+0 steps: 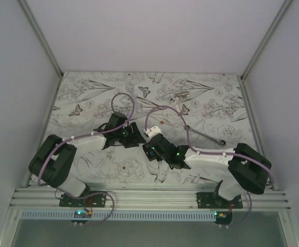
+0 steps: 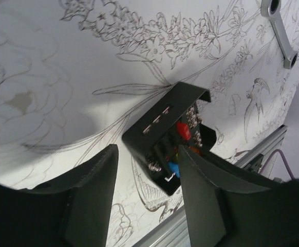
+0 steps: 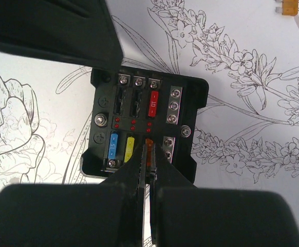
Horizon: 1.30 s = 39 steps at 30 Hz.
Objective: Snap on the fuse box
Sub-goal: Install the fuse at the fuse box base.
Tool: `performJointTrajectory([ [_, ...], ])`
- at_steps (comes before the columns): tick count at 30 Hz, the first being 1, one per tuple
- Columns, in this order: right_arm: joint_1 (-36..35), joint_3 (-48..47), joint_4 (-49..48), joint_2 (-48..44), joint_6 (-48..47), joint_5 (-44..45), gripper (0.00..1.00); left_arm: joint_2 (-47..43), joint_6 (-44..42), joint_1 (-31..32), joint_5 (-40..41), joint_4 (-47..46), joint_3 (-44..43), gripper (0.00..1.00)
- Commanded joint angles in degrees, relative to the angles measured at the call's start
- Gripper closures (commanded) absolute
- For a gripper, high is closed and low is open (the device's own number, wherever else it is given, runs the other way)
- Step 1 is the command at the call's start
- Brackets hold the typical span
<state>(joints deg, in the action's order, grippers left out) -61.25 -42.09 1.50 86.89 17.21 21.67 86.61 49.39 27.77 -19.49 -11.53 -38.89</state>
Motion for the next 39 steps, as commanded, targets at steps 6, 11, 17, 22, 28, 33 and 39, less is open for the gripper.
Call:
performJointTrajectory([
  [6,0.1,2.0,6.6,0.5,2.3,-4.0,1.00,4.8,5.0,2.6,-4.3,-1.1,-2.3,0.60],
  [11,0.0,0.9,7.0,0.9,2.3,-3.7,1.00,3.4,6.3,2.9,-1.7,2.6,-1.0,0.66],
  [17,0.0,0.4,7.1,1.9,2.0,-3.6,1.00,5.5,4.8,3.6,0.9,11.1,-5.1,0.76],
  [22,0.0,0.6,7.3,1.4,2.2,-3.7,1.00,5.1,3.9,5.1,6.1,20.0,-8.4,0.87],
  [28,0.0,0.7,7.4,1.3,2.4,-3.5,1.00,5.8,4.6,7.6,12.7,27.9,-12.8,1.00],
  [33,-0.7,1.2,7.7,1.4,2.1,-3.5,1.00,6.0,8.9,8.4,15.5,29.9,-13.6,1.00],
  [39,-1.2,2.6,8.5,-1.4,1.0,-3.5,1.00,6.5,10.9,9.5,17.7,31.6,-15.2,1.00],
])
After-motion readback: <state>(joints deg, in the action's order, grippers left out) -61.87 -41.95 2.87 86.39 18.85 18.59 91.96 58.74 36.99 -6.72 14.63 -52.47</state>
